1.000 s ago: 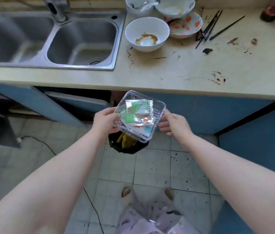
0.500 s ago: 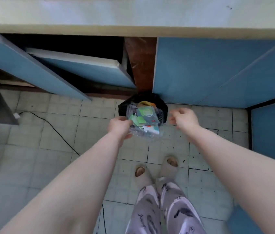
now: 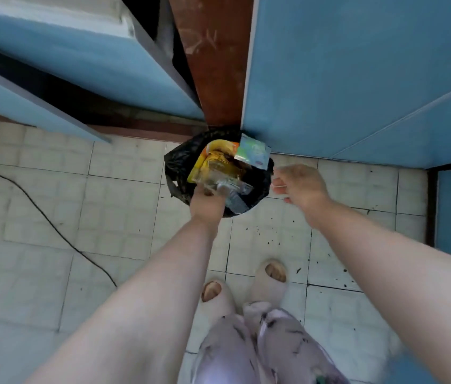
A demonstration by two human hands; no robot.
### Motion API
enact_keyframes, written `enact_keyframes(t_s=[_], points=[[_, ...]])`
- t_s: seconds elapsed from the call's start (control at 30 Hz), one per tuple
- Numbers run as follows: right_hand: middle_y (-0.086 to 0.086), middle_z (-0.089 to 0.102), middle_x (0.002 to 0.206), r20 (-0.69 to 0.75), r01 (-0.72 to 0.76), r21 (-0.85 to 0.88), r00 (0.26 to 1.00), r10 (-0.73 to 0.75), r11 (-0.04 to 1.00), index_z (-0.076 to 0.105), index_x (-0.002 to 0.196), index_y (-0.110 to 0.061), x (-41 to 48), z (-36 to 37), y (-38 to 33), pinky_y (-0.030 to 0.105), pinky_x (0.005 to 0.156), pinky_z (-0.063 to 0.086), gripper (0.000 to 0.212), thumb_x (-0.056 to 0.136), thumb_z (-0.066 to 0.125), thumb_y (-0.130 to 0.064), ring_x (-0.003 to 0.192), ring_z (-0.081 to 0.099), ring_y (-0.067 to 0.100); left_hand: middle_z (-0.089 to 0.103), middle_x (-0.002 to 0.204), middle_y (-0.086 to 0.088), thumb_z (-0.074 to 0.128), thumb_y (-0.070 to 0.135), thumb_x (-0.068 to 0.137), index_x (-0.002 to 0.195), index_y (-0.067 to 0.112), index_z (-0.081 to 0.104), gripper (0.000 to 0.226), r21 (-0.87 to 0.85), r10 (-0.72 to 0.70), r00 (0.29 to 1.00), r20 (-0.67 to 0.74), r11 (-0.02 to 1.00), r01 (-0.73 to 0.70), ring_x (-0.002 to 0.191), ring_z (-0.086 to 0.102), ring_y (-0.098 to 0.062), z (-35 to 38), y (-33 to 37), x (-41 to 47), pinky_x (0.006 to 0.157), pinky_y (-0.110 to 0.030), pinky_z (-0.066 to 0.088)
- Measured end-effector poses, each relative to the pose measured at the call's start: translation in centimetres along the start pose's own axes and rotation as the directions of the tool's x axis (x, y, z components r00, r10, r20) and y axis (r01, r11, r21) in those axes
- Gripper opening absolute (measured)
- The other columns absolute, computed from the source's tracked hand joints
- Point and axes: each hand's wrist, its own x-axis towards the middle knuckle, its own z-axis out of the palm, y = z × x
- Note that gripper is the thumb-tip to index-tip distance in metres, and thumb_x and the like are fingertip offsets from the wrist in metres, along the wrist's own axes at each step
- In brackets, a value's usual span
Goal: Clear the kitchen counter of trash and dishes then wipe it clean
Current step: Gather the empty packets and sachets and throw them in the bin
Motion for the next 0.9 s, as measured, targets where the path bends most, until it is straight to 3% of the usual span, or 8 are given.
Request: enact_keyframes(t_s=[0.13,0.27,0.37,0.53,0.63,0.73,0.8,0.9], points=[[0.007,0.067,0.090,-0.009,-0.020,-0.050,1.000,0.019,0.999,0.062,0.083,-0.017,0.9,0.3,0.7,0.021,0.058,0.046,0.014,0.094,0.054,-0.021,0.069,0.063,0.015,0.051,0.138,-0.008,0.062,0.010,0.087,0.150,0.025,0.033,0.071,0.096,-0.027,0.988,0.149,0.995,0.013,0.118,0.054,-0.031,0.9,-0.9,0.5,0.094,-0.036,0.049],[0.017,0.067,0.112,0.011,-0.003,-0.247,1.000,0.006,0.969,0.067,0.109,-0.004,2.4,0.5,0.1,0.042,0.093,0.051,0.026,0.093,0.052,-0.017,0.106,0.063,0.033,0.056,0.119,-0.009,0.053,0.008,0.092,0.147,0.022,0.039,0.058,0.143,-0.041,0.996,0.078,0.989,0.029,0.095,0.055,-0.026,1.2,-0.2,1.3,0.088,-0.039,0.051],[0.017,0.063,0.122,0.027,-0.005,-0.341,1.000,0.015,0.940,0.065,0.116,-0.004,3.3,0.7,-0.5,0.035,0.096,0.046,0.029,0.094,0.049,-0.013,0.117,0.057,0.033,0.059,0.106,-0.007,0.049,0.006,0.092,0.141,0.023,0.046,0.053,0.240,0.063,0.997,0.034,0.968,-0.069,0.084,0.054,-0.025,1.0,1.0,2.0,0.081,-0.037,0.051],[0.017,0.062,0.124,0.018,0.022,-0.410,1.000,-0.016,0.912,0.063,0.118,-0.003,5.7,1.8,-0.5,0.036,0.095,0.048,0.029,0.092,0.050,-0.009,0.113,0.058,0.034,0.032,0.147,-0.007,0.057,0.013,0.092,0.137,0.034,0.048,0.050,0.590,0.475,0.863,0.174,0.651,-0.477,0.119,0.054,-0.029,0.7,1.6,3.0,0.093,-0.035,0.048],[0.014,0.056,0.130,0.008,0.029,-0.398,1.000,-0.029,0.917,0.053,0.132,-0.013,7.6,2.8,-0.1,0.033,0.095,0.045,0.042,0.091,0.051,-0.008,0.116,0.054,0.033,0.044,0.140,-0.010,0.057,0.020,0.094,0.131,0.024,0.058,0.037,0.631,0.430,0.836,0.340,0.555,-0.542,0.117,0.057,-0.030,1.6,1.1,5.1,0.098,-0.032,0.048],[0.013,0.055,0.131,0.094,0.042,-0.438,0.996,-0.001,0.898,0.048,0.135,-0.016,9.0,3.9,0.6,0.038,0.099,0.046,0.047,0.089,0.053,-0.008,0.115,0.054,0.033,0.052,0.138,-0.015,0.047,0.018,0.100,0.135,0.006,0.053,0.038,0.801,0.090,0.894,0.439,0.412,-0.435,0.125,0.050,-0.033,2.6,0.5,6.8,0.102,-0.033,0.043],[0.013,0.053,0.133,0.193,0.051,-0.502,0.980,0.054,0.863,0.048,0.136,-0.012,8.5,4.2,0.9,0.037,0.101,0.045,0.046,0.090,0.055,-0.011,0.118,0.052,0.032,0.051,0.140,-0.015,0.044,0.012,0.100,0.136,0.003,0.052,0.038,0.812,0.021,0.907,0.421,0.438,-0.387,0.129,0.048,-0.030,2.4,-0.1,6.6,0.103,-0.031,0.038],[0.016,0.055,0.133,0.166,0.061,-0.523,0.986,0.032,0.850,0.054,0.131,-0.004,6.1,3.3,0.7,0.034,0.100,0.044,0.040,0.092,0.056,-0.015,0.120,0.052,0.032,0.058,0.133,-0.013,0.046,0.007,0.097,0.131,0.006,0.058,0.036,0.704,0.170,0.951,0.257,0.641,-0.305,0.124,0.053,-0.029,0.9,0.3,4.7,0.101,-0.030,0.043]])
